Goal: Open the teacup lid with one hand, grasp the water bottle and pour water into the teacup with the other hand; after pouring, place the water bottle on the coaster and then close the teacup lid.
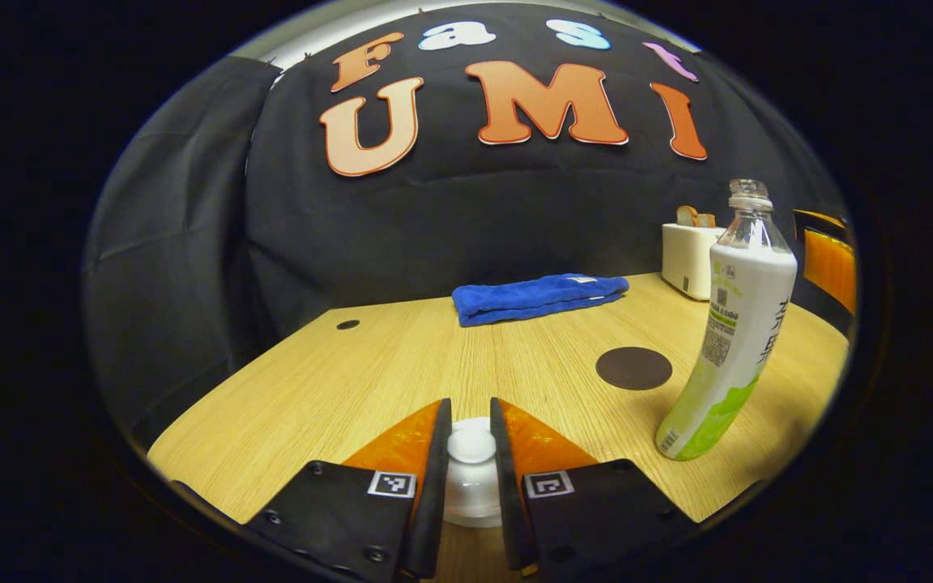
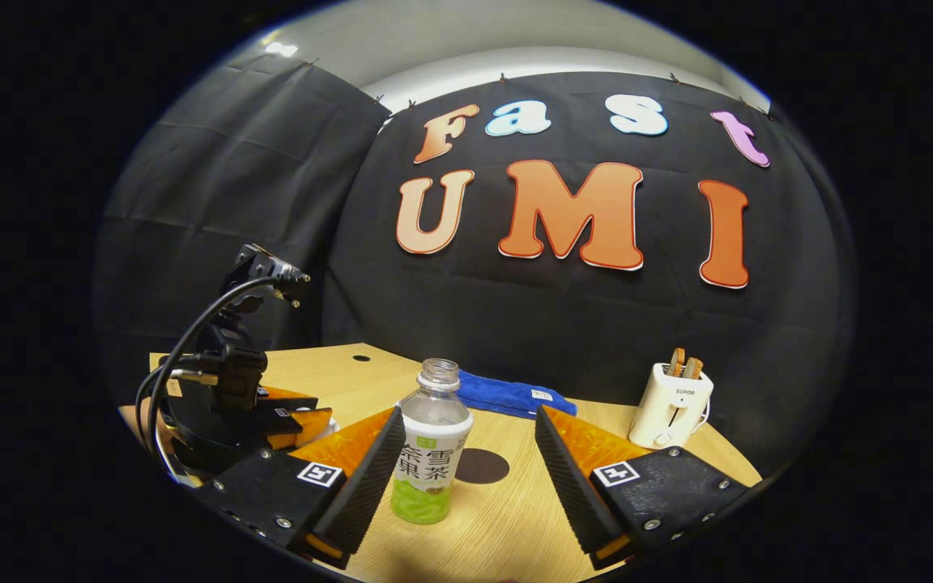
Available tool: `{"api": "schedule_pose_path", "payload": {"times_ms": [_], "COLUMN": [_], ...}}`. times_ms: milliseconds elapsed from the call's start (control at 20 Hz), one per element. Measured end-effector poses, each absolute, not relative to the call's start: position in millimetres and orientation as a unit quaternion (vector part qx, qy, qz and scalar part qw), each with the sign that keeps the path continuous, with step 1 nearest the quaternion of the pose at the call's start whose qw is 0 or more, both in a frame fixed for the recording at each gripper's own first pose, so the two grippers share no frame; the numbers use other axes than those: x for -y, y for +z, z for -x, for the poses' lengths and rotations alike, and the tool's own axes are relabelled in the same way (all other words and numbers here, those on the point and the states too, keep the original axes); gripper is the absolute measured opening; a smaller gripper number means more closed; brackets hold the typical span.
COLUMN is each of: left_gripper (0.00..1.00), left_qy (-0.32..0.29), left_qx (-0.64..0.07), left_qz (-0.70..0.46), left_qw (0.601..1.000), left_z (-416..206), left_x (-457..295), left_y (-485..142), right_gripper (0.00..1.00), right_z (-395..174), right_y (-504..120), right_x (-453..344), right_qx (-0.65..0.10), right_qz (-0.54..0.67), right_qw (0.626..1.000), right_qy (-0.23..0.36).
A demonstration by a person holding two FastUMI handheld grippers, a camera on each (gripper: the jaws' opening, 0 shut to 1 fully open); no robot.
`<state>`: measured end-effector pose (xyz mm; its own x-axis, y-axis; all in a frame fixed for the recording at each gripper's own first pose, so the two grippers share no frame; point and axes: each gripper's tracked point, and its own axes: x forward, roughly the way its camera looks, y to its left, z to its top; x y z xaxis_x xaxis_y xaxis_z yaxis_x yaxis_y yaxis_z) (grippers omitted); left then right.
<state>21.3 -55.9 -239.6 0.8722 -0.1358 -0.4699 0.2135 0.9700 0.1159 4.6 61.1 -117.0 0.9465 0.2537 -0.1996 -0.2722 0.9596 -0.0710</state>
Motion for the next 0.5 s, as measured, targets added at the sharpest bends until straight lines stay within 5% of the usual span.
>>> {"api": "schedule_pose_path", "payload": {"times_ms": [500], "left_gripper": [0.34], "left_qy": [-0.075], "left_qx": [-0.2], "left_qz": [-0.057], "left_qw": [0.975], "left_z": [-30], "left_x": [45], "left_y": [-213], "right_gripper": [0.97], "right_z": [-4], "right_y": [-145], "right_x": [-87], "right_qx": [-0.129], "right_qz": [0.051], "right_qw": [0.976], "right_qy": [0.166]}}
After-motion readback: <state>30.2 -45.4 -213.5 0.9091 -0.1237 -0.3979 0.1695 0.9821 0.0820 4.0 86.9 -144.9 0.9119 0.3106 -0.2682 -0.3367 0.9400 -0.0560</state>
